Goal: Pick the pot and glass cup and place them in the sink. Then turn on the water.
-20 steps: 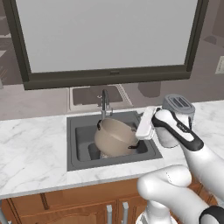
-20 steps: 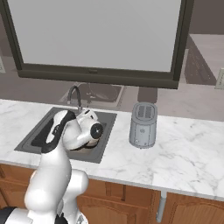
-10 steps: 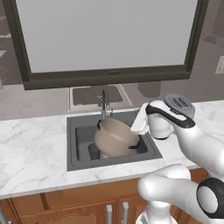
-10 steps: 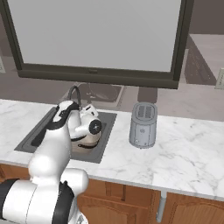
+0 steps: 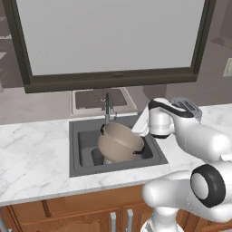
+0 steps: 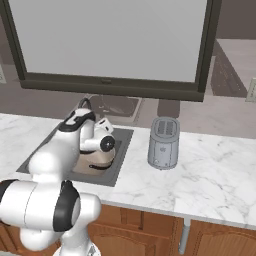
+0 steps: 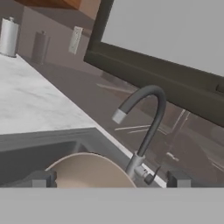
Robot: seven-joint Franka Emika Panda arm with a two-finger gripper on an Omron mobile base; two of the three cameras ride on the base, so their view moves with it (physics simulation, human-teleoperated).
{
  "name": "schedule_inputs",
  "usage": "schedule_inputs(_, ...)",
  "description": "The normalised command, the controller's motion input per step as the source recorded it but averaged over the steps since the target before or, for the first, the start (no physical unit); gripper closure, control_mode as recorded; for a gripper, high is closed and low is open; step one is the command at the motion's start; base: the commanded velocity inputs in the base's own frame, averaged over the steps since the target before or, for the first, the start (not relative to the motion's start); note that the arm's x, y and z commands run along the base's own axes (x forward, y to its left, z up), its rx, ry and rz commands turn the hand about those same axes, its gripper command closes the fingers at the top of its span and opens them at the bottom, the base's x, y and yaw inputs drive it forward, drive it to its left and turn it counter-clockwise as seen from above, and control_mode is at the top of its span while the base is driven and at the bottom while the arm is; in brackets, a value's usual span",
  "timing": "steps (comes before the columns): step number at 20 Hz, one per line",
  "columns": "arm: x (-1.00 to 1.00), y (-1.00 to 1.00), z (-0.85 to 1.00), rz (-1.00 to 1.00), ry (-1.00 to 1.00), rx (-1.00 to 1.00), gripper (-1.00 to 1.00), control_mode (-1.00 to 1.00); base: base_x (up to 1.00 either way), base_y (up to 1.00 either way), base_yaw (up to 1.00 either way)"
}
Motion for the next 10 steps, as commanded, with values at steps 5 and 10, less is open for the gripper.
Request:
schedule_inputs(5, 0.18, 0.00, 0.00, -0.02, 0.00, 0.07, -1.00, -1.00, 0.00, 0.00, 0.00)
schedule_inputs(10, 0.16, 0.00, 0.00, -0.03, 0.01, 0.09, -1.00, -1.00, 0.00, 0.00, 0.00)
